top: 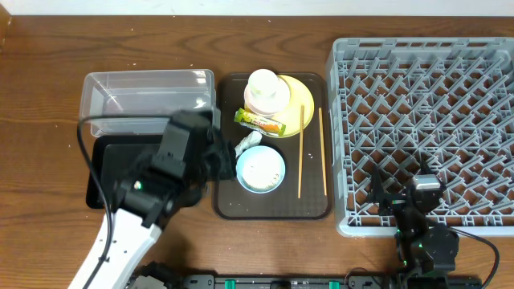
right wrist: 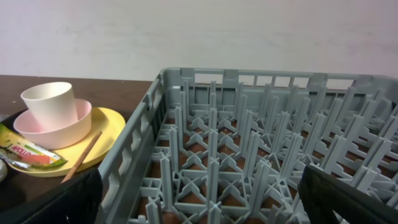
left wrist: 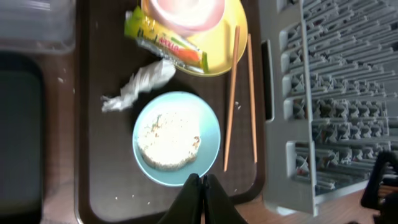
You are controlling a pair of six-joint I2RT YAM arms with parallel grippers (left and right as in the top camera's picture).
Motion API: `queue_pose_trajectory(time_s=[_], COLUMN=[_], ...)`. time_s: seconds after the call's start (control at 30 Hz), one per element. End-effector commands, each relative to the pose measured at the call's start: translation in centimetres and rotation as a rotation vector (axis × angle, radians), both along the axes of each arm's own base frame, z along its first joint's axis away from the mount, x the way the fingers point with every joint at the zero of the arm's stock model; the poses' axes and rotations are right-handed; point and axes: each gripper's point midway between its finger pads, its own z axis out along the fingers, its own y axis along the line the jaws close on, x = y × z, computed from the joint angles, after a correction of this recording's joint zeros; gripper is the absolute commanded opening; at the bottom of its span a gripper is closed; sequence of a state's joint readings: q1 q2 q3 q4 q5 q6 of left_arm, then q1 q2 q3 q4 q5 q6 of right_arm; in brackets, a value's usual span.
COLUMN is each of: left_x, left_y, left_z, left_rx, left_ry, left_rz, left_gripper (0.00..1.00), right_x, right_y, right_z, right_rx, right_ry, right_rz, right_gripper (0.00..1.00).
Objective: Sort waste into correct bins and load items into the dishwasher rack
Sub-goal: 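Move the left gripper over the crumpled white tissue and lower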
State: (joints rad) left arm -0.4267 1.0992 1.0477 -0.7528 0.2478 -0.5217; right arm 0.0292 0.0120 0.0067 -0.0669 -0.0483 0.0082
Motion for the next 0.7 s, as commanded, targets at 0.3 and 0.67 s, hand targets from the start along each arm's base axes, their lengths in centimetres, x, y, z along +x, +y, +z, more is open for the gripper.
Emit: queue_pose_trajectory(time_s=[0.3,0.67], left_x=[2.5,4.7], left_y=[0.0,1.8], left_z=[-5.1,-9.8], left_rx=[0.212,0.376], left_ry=[0.22,0.269], left_rz=[-0.043,0.017], left_gripper=[0.21,0.06], right_x=[0.0,0.0], right_y=[-0.1,-0.1], right_z=[0.0,0.0], right_rx=[0.013,0.013], right_ry=[0.001,0.001], right_rz=[-0.007,-0.007], right_gripper=[0.99,0.99])
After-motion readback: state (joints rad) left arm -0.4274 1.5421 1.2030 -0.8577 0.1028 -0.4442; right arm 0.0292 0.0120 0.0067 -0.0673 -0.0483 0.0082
